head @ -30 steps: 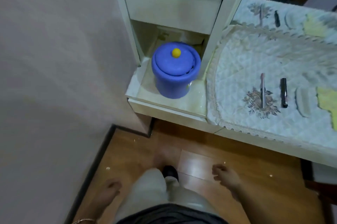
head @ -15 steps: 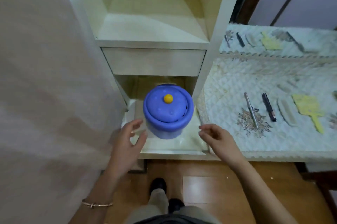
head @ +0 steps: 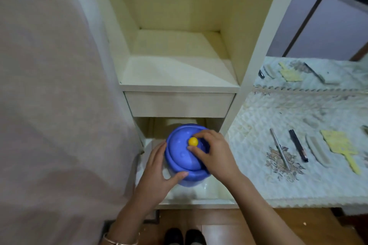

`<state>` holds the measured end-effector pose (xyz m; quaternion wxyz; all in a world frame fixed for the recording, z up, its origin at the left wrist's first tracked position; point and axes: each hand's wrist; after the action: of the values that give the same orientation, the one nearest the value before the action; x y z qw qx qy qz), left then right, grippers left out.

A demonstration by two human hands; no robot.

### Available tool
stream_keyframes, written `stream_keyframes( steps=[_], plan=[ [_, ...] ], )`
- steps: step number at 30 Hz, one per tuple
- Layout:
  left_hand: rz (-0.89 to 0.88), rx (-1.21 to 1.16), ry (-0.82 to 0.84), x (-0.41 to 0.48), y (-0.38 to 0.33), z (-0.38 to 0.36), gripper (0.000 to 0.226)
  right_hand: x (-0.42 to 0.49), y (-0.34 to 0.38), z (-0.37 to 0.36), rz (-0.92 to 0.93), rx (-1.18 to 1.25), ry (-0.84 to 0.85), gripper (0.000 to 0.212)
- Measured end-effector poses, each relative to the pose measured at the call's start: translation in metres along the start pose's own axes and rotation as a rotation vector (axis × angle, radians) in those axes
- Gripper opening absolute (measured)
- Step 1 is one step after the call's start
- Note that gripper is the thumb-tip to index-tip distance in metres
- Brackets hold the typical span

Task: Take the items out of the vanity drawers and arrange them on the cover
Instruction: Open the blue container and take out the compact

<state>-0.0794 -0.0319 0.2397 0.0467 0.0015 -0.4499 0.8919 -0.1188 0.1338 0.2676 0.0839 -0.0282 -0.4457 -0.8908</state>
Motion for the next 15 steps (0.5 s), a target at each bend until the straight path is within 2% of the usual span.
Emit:
stream_keyframes(
  steps=[5, 7, 9, 12, 15],
  plan=[
    [0.046, 0.03, 0.027, 0.0, 0.001, 0.001, 0.11, -0.001, 0.006, 0.009, -0.009, 0.086, 0.0, 0.03],
    [0.069, 0.044, 0.054, 0.003, 0.0, 0.002, 0.11, -0.003, 0.007, 0.018, -0.015, 0.157, -0.03, 0.021],
    [0.028, 0.156, 0.044, 0.004, -0.003, 0.003, 0.119, -0.008, 0.003, 0.031, -0.016, 0.2, -0.056, 0.013],
    [-0.054, 0.237, 0.034, 0.011, -0.017, 0.004, 0.099, -0.02, -0.008, 0.054, -0.036, 0.222, -0.122, 0.016],
    [-0.14, 0.352, 0.182, 0.028, -0.035, 0.0, 0.087, -0.033, -0.021, 0.072, -0.099, 0.257, -0.181, 0.012]
  ],
)
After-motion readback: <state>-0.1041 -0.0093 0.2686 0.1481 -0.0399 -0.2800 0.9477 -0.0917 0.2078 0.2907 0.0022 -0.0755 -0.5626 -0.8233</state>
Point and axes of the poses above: each hand's wrist, its own x-axis towards the middle knuckle, its own z-axis out of the back of the hand, y = z × x, and after that the axes turned 6 degrees about x, right-handed
